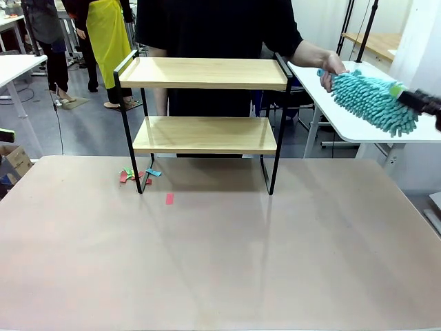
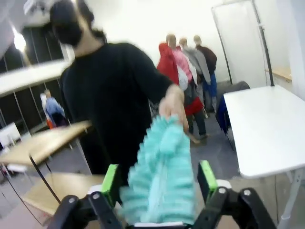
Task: Clean the shelf.
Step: Hand the Duster back to the human.
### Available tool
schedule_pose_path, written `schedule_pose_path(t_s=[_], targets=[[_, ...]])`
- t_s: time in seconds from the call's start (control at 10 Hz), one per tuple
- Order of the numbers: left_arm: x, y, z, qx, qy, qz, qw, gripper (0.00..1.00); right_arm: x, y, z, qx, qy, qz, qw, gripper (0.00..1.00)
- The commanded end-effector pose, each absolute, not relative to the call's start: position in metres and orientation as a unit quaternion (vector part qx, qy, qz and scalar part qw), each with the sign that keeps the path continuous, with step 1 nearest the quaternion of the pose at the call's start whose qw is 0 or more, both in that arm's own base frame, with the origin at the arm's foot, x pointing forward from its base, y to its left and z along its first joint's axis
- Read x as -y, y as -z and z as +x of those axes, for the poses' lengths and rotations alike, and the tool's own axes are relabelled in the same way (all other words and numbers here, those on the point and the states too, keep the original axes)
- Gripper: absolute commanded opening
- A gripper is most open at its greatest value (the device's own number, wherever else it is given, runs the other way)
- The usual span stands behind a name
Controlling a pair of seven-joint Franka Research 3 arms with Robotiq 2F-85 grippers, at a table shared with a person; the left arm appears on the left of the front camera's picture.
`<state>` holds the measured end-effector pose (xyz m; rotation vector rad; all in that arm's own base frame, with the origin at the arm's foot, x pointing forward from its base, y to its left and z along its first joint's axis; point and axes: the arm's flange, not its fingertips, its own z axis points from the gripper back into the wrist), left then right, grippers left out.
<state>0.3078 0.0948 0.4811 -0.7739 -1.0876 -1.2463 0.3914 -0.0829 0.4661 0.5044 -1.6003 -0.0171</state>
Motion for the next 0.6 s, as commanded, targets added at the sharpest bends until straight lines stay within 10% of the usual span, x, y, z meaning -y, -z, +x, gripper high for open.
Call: schedule_pose_path(t_s=[0.0, 0.5], targets=[[-0.093, -0.482, 0.309, 0.483, 0.540, -0.336, 0.601, 1.00, 0.101, -0.512, 0.380, 0.753, 0.070, 0.270, 0.596, 1.00], [-0.093, -0.482, 0.309, 0.483, 0.540, -0.336, 0.601, 1.00, 0.190, -0.551, 0.366, 0.786, 0.246, 0.306, 0.477, 1.00]])
